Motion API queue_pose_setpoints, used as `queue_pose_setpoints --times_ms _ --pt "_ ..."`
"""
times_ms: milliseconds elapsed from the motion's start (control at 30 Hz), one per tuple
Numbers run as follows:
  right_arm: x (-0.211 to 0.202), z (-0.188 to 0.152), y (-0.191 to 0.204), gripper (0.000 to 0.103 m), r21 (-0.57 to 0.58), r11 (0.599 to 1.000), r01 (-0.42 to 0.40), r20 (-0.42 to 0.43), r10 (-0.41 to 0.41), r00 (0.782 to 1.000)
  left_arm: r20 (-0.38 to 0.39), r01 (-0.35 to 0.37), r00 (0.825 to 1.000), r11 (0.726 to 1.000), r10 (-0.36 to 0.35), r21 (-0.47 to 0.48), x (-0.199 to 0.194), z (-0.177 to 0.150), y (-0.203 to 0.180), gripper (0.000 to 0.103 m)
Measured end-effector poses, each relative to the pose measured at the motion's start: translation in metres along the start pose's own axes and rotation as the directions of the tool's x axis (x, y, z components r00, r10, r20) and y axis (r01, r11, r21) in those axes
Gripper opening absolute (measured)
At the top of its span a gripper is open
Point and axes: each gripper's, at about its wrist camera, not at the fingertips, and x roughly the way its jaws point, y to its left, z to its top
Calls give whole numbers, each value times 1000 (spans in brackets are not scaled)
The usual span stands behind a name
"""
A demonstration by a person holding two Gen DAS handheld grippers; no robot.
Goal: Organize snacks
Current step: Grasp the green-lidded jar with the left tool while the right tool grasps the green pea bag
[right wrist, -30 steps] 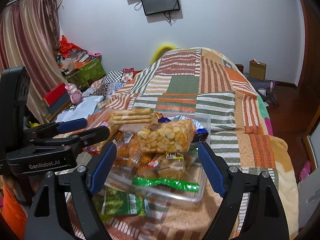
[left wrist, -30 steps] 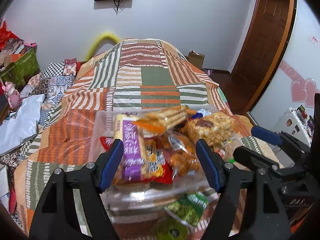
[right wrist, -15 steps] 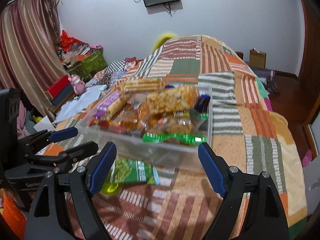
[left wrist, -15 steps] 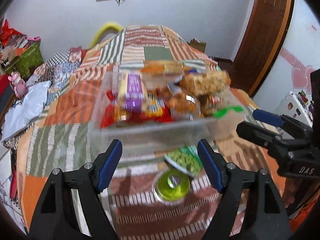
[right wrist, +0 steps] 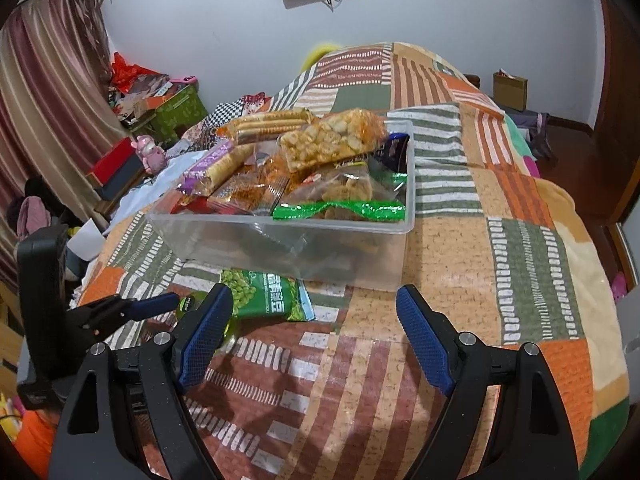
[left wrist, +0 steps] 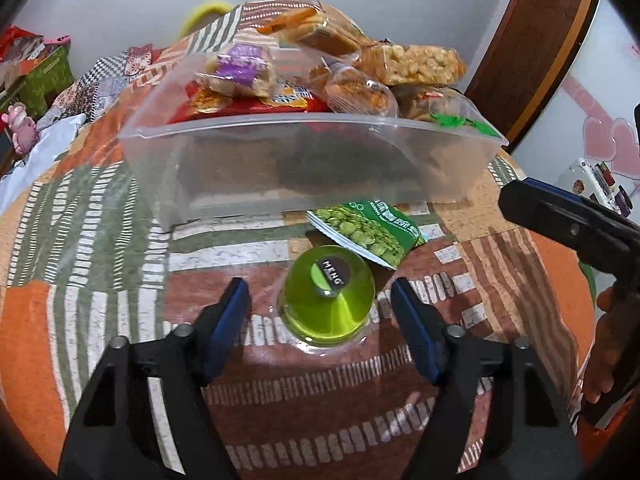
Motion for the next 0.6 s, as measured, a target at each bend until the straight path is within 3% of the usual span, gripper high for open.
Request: queue_pose_setpoints --times_ms 67,100,233,600 --pt "4 -1 2 82 0 1000 -5 -10 5 1000 -4 11 1000 1000 -11 -2 4 0 -2 51" --pt "5 -2 3 82 -2 1000 -8 -15 8 1000 -4 13 1000 1000 -13 -4 4 0 -2 49" --pt "16 -2 11 82 -14 1000 -23 -42 22 999 14 30 999 999 -29 -21 2 -2 3 48" --pt "63 -2 46 82 -118 992 -48 -151 30 988 65 -32 997 994 39 -101 -12 -3 53 48"
